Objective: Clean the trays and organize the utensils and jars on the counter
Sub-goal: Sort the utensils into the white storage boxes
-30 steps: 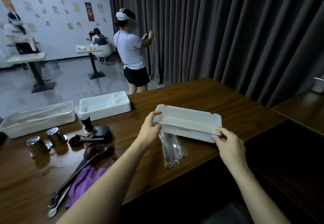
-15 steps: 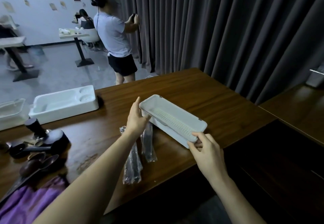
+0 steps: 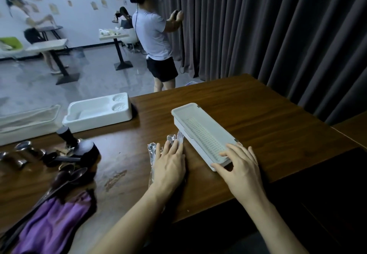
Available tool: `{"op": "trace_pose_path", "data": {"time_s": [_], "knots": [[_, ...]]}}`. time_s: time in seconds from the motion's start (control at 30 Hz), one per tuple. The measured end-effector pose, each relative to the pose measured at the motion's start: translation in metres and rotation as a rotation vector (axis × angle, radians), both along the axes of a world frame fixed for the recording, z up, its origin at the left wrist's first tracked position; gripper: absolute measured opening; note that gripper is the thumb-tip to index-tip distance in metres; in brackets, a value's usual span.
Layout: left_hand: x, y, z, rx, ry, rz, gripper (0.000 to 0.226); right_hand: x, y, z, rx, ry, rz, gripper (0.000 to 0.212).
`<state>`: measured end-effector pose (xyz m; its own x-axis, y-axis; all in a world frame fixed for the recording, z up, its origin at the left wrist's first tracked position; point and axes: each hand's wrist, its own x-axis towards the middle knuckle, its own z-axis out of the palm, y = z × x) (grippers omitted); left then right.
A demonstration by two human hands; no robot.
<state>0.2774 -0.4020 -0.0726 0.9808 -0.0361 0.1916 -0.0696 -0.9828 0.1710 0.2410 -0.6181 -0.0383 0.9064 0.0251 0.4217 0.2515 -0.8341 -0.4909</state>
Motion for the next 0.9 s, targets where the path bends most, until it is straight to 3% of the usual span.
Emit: {"op": "trace_pose_path", "data": {"time_s": [0.3, 0.47, 0.63, 0.8, 0.9], "knots": [[-0.007, 0.033, -0.002, 0.030, 0.023, 0.162, 0.052, 0.007, 0.032, 0.001, 0.033, 0.019, 0.097, 0.037], [-0.014, 0.036, 0.002, 0.043, 0.053, 0.205, 0.053, 0.016, 0.034, 0.008, 0.068, 0.008, 0.031, 0.036], [-0.019, 0.041, 0.004, 0.055, 0.056, 0.238, 0.054, 0.017, 0.040, 0.003, -0.059, -0.034, 0.049, 0.038], [-0.018, 0.035, 0.009, -0.007, 0.051, 0.176, 0.060, 0.018, 0.041, 0.004, -0.052, -0.032, 0.030, 0.039], [-0.018, 0.026, 0.019, -0.117, -0.088, -0.005, 0.057, 0.017, 0.043, 0.005, -0.011, -0.029, 0.032, 0.038]]}}
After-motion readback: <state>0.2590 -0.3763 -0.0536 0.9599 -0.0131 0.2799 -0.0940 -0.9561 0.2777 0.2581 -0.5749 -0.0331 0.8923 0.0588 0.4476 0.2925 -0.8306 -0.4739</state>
